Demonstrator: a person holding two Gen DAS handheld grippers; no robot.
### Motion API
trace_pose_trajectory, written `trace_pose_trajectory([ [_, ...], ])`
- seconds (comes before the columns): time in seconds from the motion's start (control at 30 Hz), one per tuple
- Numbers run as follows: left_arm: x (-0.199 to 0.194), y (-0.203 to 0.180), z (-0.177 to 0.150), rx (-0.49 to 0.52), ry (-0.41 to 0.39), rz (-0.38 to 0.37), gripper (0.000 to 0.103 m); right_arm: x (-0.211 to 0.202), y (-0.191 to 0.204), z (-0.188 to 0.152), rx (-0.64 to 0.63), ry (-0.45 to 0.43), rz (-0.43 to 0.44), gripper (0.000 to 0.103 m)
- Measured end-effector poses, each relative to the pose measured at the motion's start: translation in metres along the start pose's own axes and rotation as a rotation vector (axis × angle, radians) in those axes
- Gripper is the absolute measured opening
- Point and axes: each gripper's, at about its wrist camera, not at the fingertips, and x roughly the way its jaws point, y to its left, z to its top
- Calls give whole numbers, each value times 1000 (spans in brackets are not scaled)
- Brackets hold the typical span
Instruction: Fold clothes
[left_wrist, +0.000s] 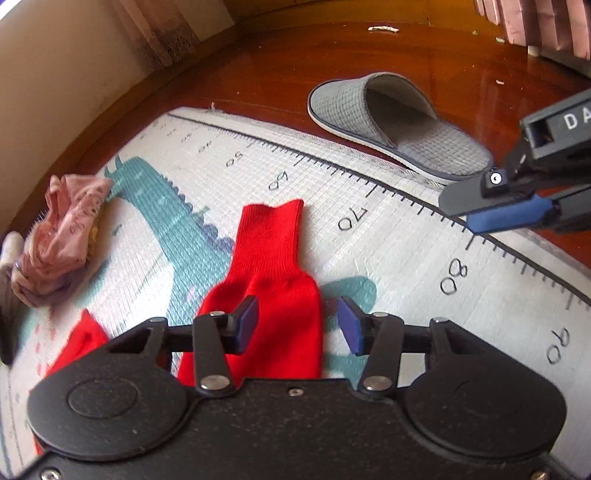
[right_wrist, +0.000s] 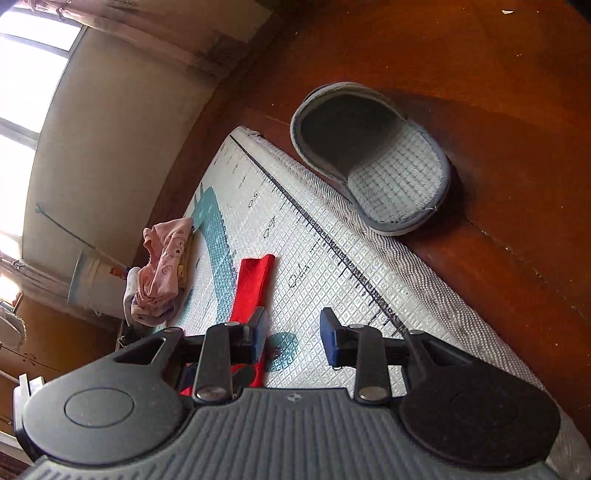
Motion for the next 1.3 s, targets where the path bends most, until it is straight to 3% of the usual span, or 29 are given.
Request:
trace_pose_trajectory([
  [0.27,22,-33,2,93,24,179,44,-6,-12,5,3,-7,-13,34],
  [0.47,28,-43,3,98,23,228,43,-11,-20,6,4,-8,-27,34],
  [0.6,33,-35,11,22,48,242,44,-12,-22,7,4,-9,-28,34],
  [0.87,49,-6,30,-167,141,210,44,-12,-23,6,-4,-1,-31,34],
  [0.97,51,0,28,-191,148,202,43,-13,-23,5,-12,2,-29,34],
  [1.17,51,6,29,-205,154,132,24,-13,-16,3,-54,15,-27,34],
  [1.2,51,7,30,-201,156,118,16,-13,-13,2,-71,21,-19,34],
  [1.23,50,10,31,-200,156,101,3,-12,-10,1,-84,28,-8,34],
  [1.3,44,23,32,-221,144,37,1,-11,-6,-2,-98,33,13,34],
])
